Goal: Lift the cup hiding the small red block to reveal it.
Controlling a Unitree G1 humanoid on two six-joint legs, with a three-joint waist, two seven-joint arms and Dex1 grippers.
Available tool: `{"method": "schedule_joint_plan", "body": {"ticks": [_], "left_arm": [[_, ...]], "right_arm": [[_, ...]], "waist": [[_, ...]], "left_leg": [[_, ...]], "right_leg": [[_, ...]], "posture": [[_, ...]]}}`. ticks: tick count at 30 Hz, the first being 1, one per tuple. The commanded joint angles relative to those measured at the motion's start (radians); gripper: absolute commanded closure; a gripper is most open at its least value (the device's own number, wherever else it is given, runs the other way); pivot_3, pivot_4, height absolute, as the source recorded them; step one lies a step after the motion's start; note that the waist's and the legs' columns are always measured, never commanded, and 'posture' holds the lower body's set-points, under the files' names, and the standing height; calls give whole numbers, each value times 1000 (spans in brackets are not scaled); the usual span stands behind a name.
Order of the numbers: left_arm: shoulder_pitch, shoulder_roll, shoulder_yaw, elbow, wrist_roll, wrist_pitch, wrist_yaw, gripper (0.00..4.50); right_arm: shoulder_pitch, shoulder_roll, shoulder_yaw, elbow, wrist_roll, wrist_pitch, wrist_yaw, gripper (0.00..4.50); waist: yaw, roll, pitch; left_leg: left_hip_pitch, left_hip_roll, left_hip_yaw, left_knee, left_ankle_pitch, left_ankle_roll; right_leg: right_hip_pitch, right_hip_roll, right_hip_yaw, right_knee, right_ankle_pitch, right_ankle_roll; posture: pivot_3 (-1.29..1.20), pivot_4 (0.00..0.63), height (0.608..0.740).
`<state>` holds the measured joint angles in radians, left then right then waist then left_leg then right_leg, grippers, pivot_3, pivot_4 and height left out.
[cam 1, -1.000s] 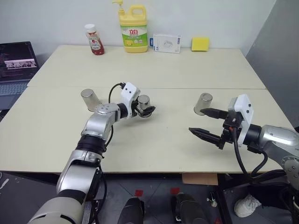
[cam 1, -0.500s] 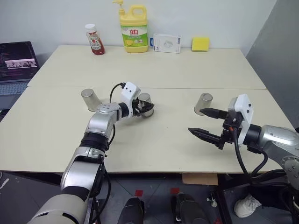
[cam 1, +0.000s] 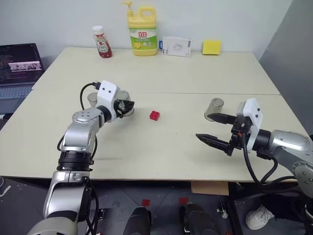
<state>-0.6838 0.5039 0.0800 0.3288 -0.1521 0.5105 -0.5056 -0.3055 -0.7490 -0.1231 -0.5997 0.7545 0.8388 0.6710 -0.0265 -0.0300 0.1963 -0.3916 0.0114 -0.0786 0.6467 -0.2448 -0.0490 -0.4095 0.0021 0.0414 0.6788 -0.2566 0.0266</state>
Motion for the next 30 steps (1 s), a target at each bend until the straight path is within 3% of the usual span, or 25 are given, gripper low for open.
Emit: {"method": "schedule_joint_plan", "body": {"ticks": [1,8,10,16,26,30], "left_arm": [[-45,-12,13,72,10,-61,20,1775],[-74,-21,33,215,20,-126,65,1775],[-73,-34,47,207,-8,-105,61,1071],[-58,-28,55,110,-23,-53,53,29],[-4,71,77,-228,-1,30,82,29],[134,191,88,-479,-51,144,-30,29]], "right_arm": [[-29,-14,0,1,-5,-20,17,0],[-26,-26,-8,0,-4,-15,28,0],[-24,-28,-10,-2,-2,-13,26,0],[-19,-27,-15,-9,4,-8,20,0],[-30,-14,-16,-1,7,-12,10,0],[-41,-1,-27,26,-22,-45,-7,0]], "waist": [[0,0,0],[-2,0,0],[-2,0,0],[-2,0,0],[-3,0,0],[-14,0,0]], "left_leg": [[0,0,0,0,0,0],[-1,0,0,-1,0,0],[-1,0,0,-1,0,0],[-1,0,0,0,0,0],[-1,0,0,-1,0,0],[0,0,1,-1,0,0]], "right_leg": [[0,0,0,0,0,0],[-1,-1,0,-1,0,0],[-1,-1,0,0,0,0],[-1,-1,0,0,0,0],[-1,-1,0,0,0,0],[-1,-1,1,0,0,0]], "posture": [[0,150,740],[0,150,740],[0,150,740],[0,150,740],[0,150,740],[0,150,740]]}}
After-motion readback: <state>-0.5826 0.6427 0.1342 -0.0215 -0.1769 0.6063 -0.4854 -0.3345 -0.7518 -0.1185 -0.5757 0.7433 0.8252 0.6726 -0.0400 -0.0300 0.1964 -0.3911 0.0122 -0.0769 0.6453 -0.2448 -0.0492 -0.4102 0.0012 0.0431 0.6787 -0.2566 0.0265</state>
